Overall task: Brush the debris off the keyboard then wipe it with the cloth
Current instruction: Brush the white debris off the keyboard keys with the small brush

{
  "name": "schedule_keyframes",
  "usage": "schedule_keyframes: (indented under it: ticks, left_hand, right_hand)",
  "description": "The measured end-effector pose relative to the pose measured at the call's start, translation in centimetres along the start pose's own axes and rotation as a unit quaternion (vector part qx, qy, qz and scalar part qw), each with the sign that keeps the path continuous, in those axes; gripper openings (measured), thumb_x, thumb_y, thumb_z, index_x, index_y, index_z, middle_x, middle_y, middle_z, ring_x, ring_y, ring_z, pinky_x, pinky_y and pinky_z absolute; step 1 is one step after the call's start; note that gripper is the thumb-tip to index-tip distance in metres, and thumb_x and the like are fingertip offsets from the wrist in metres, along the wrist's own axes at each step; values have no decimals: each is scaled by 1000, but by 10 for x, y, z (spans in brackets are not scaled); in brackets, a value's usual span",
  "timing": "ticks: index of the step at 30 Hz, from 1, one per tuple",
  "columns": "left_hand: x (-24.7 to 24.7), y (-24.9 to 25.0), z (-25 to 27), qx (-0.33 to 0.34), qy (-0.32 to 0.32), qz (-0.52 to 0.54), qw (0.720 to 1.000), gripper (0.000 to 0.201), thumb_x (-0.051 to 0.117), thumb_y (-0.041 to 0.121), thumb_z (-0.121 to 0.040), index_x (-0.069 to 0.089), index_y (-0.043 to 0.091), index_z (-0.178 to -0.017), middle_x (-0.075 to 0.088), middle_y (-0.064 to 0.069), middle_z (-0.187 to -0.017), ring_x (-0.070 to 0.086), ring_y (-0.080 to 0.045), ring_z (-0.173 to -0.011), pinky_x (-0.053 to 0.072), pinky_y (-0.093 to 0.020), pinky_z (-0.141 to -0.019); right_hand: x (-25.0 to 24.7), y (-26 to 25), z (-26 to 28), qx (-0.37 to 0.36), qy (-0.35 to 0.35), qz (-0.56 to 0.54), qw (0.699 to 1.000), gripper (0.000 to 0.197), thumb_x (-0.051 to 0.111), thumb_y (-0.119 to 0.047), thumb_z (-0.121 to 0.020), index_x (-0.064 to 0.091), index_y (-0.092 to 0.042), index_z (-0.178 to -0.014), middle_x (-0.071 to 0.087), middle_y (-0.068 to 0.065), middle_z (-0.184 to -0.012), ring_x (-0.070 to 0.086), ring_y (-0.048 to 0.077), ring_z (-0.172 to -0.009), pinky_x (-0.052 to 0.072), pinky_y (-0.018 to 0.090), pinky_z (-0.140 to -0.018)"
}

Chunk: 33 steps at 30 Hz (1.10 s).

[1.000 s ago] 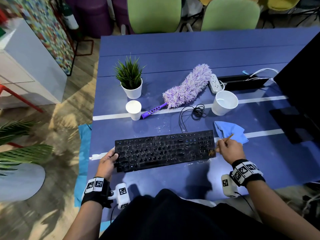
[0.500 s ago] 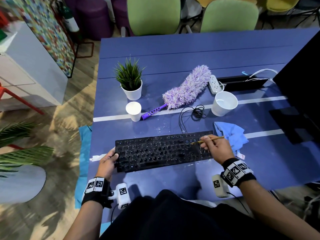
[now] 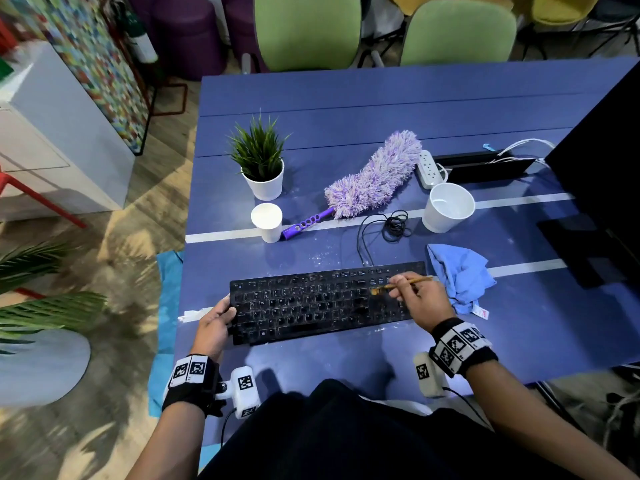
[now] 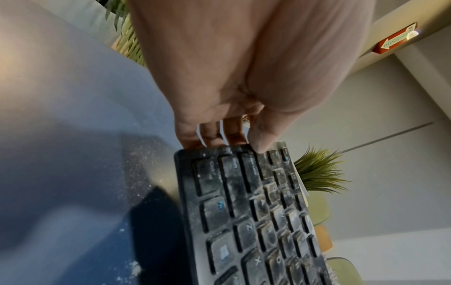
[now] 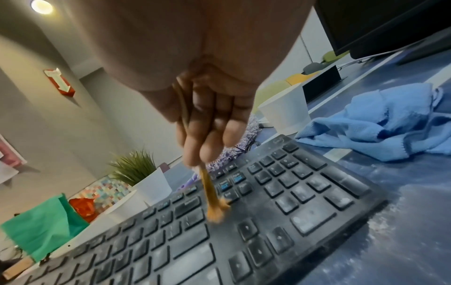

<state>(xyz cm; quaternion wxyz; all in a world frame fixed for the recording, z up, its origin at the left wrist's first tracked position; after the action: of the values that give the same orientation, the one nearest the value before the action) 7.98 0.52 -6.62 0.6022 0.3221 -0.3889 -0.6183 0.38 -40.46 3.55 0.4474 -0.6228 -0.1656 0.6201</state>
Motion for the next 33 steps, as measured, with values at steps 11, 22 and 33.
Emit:
schedule_keyframes:
  ticks: [11,22,33]
  left_hand:
    - [-2,-3,-3,2,4,-7,1000,41,36,-7,-98,54,2,-134,63,-17,-120,69,-4,-83,54,-15,-67]
    - [-7,-13,-10,-19,19,1,1000,39,38,-3,-99,52,0,-136,64,-19,-121,68,-11,-86,56,-17,-68]
    - [-9,-17,-9,-39,22,12,999,37,39,-1,-100,55,3,-133,66,-17,-119,64,-23,-95,57,-22,-70]
  right_hand:
    - [29,-1,-4,28,-98,43,994,31,49,-25,-99,70,-20,-77,73,-1,-66,63,-2,-57,54,26,-76]
    - [67,-27,34,-36,-181,-35,982,22,52,-16,-99,73,-9,-94,74,1,-76,68,6,-66,60,31,-72]
    - [82,-41,33,-72,-175,-15,982,28,50,-33,-98,74,-19,-98,75,-6,-79,70,7,-77,58,36,-82]
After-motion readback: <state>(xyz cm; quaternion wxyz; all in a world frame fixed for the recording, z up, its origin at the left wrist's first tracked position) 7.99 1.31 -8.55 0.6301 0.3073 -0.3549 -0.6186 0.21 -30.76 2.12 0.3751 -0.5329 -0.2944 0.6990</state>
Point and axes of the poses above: each hand's wrist, its own z-axis away from the middle knuckle, its own x-axis out of the palm, y = z × x, the point moved 10 cm from there along -z, towards the middle knuckle
